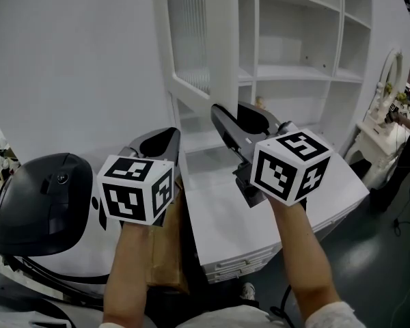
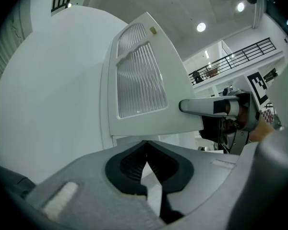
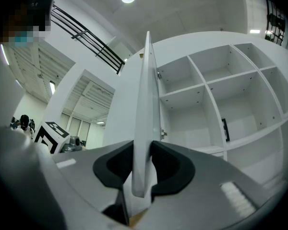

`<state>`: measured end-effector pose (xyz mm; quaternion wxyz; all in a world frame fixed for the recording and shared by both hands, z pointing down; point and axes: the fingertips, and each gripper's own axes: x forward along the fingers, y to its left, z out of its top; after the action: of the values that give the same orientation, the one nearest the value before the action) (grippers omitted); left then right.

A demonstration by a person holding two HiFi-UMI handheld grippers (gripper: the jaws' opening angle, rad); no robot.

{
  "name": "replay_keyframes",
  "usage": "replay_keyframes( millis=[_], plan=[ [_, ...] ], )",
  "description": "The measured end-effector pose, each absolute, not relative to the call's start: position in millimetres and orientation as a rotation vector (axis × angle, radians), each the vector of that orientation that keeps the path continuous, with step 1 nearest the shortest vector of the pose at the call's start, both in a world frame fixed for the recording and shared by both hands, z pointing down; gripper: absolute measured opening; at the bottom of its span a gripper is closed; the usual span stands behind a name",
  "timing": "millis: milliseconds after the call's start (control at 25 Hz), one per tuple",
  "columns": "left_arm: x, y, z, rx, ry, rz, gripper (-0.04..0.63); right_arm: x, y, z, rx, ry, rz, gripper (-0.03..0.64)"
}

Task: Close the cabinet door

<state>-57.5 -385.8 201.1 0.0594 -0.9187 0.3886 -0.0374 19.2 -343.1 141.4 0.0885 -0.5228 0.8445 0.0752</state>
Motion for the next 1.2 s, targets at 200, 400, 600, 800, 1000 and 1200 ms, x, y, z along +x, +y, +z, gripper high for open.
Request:
replay_keyframes(
  millis=[200, 400, 600, 800, 1000, 1200],
  plan=[
    [-32.2, -390.3, 195.4, -2.784, 1.155, -0.109, 0.005, 41.1, -348.0, 139.9, -1.562, 2.519, 0.218, 0.084],
    [-19.2, -397.0, 194.0, -2.779, 1.161, -0.104, 0.005, 53.8, -352.8, 140.5, -1.541, 2.535, 0.209, 0.081],
    [-5.8, -401.9, 192.6, -2.773, 1.171, -0.105, 0.005, 72.2, -359.6, 140.1, -1.537, 2.529, 0.200, 0.075],
    [10.1, -408.5, 191.1, -2.772, 1.179, -0.103, 0.005, 91.2, -368.5, 140.3, -1.525, 2.531, 0.184, 0.075],
    [27.6, -416.1, 189.5, -2.766, 1.190, -0.100, 0.005, 110.1, -377.3, 139.1, -1.510, 2.538, 0.169, 0.075],
    [40.1, -427.5, 188.8, -2.765, 1.215, -0.099, 0.005, 128.4, -390.2, 138.0, -1.485, 2.545, 0.148, 0.081]
  ],
)
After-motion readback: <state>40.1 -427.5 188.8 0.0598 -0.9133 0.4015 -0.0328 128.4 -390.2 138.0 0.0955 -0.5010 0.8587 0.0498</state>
